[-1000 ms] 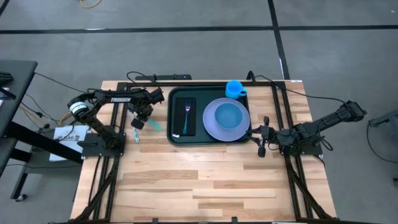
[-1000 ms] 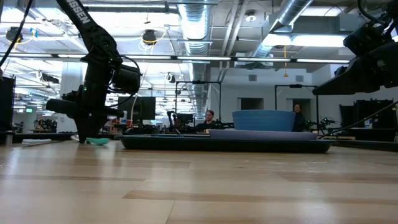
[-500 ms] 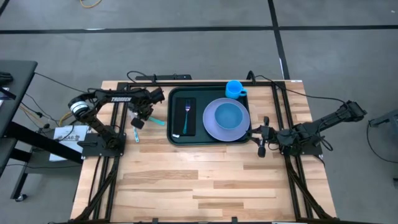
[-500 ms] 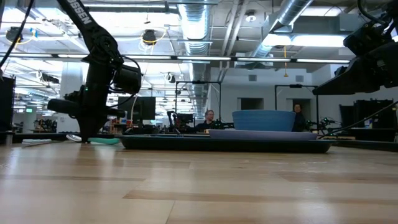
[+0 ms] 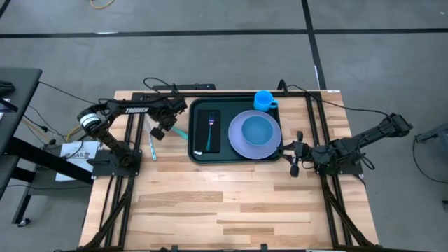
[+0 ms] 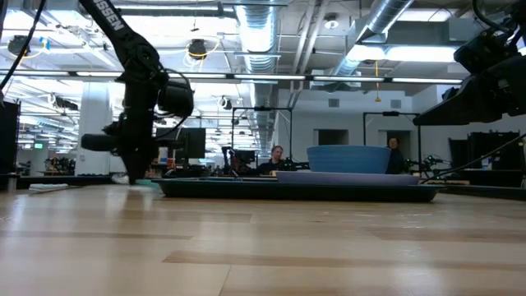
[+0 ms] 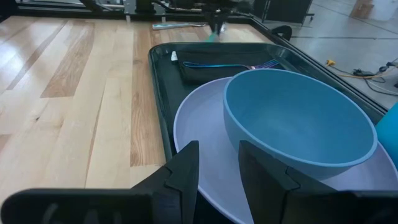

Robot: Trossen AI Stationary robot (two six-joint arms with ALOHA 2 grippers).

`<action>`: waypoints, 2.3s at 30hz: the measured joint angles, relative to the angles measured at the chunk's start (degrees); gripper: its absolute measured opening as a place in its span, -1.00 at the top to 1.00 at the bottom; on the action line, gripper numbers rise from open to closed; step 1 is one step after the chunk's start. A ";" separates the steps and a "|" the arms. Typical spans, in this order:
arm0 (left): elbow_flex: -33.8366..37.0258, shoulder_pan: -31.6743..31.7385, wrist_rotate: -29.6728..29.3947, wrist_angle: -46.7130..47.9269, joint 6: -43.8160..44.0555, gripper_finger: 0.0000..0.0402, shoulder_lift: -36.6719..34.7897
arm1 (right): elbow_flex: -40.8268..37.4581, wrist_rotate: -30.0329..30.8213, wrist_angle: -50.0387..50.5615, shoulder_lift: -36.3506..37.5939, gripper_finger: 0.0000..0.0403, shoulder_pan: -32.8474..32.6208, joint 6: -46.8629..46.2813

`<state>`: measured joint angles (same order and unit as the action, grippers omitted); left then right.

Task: Set up tray
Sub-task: Put the green spoon on the black napkin

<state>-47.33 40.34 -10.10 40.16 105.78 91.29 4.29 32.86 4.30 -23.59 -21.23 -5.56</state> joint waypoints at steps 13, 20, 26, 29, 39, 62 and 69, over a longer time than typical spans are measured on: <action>-11.56 -3.58 -2.36 9.30 -4.79 0.97 -0.09 | 0.00 0.00 -0.01 0.01 0.47 0.00 0.00; -15.67 -5.02 -2.88 15.46 -6.08 0.98 -0.13 | 0.00 0.00 -0.01 0.01 0.47 0.02 0.00; -18.63 -6.40 -3.79 16.15 -8.67 0.99 -0.15 | 0.00 0.00 -0.01 0.00 0.47 0.01 0.00; -20.36 -6.96 -4.82 15.19 -10.72 0.99 -0.15 | 0.00 0.00 -0.01 0.00 0.47 0.00 0.00; -23.55 -7.26 -1.47 10.41 -13.66 1.00 -0.05 | 0.00 0.00 -0.01 0.00 0.47 0.00 0.00; -40.32 -16.48 7.55 28.29 -12.41 1.00 17.36 | -0.02 0.02 0.12 0.01 0.47 0.02 0.00; -45.41 -15.43 7.14 25.56 -21.91 1.00 21.92 | -0.02 0.02 0.06 0.01 0.47 0.02 0.00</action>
<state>-92.75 24.91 -2.96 65.72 83.86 113.21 4.27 32.88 4.36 -23.57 -21.21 -5.56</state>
